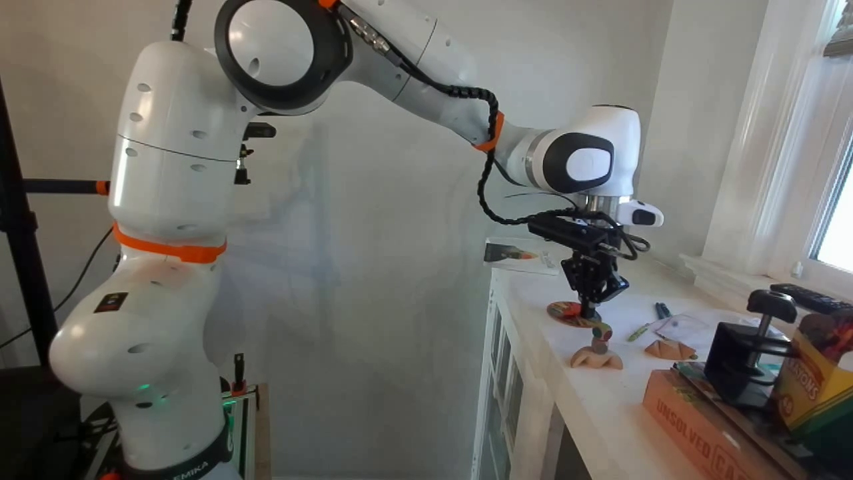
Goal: Rotate the pointer on the wheel to the right.
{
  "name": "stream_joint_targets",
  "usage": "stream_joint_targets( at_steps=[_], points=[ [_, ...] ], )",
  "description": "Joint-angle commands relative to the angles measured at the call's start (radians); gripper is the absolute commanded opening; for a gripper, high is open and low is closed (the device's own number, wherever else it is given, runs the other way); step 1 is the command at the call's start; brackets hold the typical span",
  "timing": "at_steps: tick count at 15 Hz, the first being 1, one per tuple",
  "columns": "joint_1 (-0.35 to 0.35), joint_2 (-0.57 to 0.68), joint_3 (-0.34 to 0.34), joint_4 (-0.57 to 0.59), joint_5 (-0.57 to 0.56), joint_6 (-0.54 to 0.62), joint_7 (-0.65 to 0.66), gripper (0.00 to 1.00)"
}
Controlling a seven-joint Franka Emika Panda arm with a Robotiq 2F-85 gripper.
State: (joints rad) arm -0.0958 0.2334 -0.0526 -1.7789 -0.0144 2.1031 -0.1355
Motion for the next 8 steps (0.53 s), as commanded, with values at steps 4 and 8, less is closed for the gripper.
stream_joint_targets(
  at_steps=[4, 8],
  points=[
    [-0.004, 0.013, 0.002, -0.003, 0.024, 0.016, -0.026, 0.0],
    [0.001, -0.014, -0.001, -0.01, 0.011, -0.013, -0.009, 0.0]
  ],
)
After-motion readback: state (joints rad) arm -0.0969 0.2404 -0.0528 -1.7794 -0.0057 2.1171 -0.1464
